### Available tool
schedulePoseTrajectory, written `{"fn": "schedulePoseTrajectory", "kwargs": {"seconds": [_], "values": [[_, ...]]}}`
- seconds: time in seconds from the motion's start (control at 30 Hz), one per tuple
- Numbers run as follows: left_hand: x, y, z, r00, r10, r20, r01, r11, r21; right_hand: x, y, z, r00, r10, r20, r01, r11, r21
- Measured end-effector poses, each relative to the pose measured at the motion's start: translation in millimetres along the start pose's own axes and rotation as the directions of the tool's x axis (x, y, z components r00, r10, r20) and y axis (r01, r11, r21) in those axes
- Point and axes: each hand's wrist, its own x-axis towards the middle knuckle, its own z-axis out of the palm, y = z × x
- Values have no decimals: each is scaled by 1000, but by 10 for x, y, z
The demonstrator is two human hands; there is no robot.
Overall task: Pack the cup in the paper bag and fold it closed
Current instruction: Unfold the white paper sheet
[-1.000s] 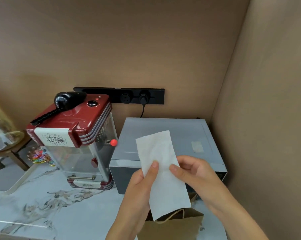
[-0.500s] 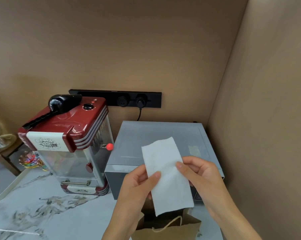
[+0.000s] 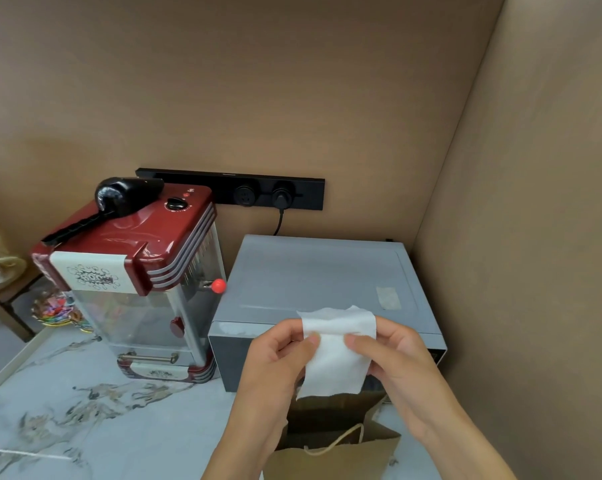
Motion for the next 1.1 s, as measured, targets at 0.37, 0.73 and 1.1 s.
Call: {"fn": "schedulePoseTrajectory", "kwargs": {"seconds": [0.37, 0.73, 1.1], "values": [[9, 18, 6, 998, 24, -52, -24, 1000, 19, -53, -96, -117, 995, -85, -53, 74, 980, -183], [-15, 11, 47, 990, 124, -65, -125, 992, -14, -76, -89, -192, 977, -209, -50, 192, 953, -234], [-30, 49, 28, 973, 220, -74, -217, 975, 45, -85, -25, -220, 968, -248, -26, 237, 947, -218]]}}
